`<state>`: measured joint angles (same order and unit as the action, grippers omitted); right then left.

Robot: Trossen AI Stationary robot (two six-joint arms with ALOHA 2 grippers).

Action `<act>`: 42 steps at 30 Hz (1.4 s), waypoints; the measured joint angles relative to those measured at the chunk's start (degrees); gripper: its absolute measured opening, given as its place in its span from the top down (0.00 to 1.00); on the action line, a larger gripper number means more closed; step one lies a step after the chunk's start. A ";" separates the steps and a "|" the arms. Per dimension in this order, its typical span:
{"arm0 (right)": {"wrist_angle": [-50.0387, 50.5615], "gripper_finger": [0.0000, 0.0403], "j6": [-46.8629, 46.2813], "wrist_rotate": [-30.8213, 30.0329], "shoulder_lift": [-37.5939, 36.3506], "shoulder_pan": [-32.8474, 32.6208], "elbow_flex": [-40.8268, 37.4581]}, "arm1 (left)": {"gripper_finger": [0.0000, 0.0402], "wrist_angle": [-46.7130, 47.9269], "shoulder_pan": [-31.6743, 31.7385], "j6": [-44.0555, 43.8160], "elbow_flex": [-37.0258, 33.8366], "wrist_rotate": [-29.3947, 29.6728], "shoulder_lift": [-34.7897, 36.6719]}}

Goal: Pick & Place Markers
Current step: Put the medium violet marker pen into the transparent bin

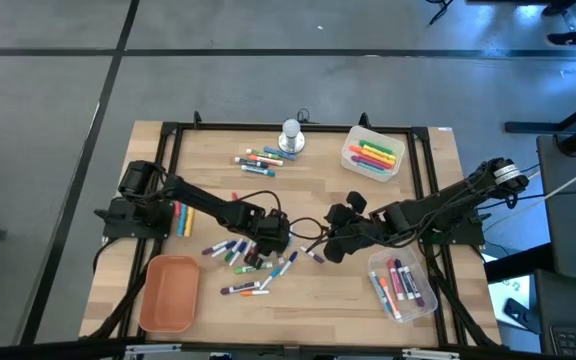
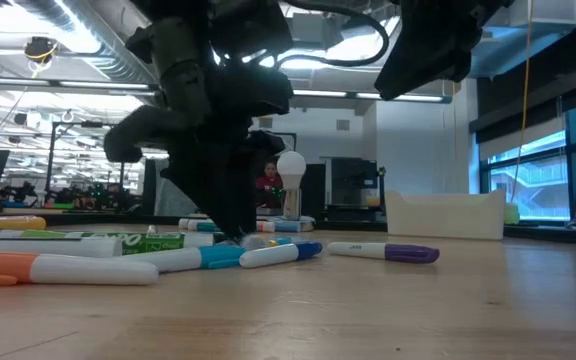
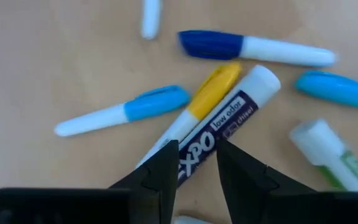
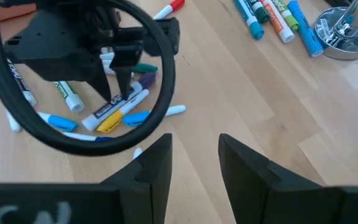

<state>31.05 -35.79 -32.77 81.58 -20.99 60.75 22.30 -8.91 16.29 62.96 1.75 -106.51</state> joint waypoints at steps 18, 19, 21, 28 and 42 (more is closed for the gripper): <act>0.55 0.67 -0.39 0.01 0.00 0.02 0.00 | 0.68 -1.51 1.11 -4.17 -0.37 12.52 -0.47; 0.57 0.67 -0.85 0.01 0.00 0.02 0.00 | 0.68 -1.77 1.13 -4.62 -0.37 13.11 -0.47; 0.58 0.67 -1.46 0.01 0.00 0.02 0.00 | 0.66 -2.47 1.16 -5.21 -0.37 14.75 -0.44; 0.61 0.67 -1.46 0.01 0.00 0.03 0.00 | 0.65 -3.85 1.27 -5.27 -0.31 13.16 -0.36; 0.63 0.67 -1.46 0.01 0.00 0.02 0.00 | 0.69 0.40 2.07 -6.27 -0.26 7.14 -0.31</act>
<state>31.67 -37.26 -32.75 81.58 -20.97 60.75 22.70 -6.84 10.02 62.70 8.89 -106.83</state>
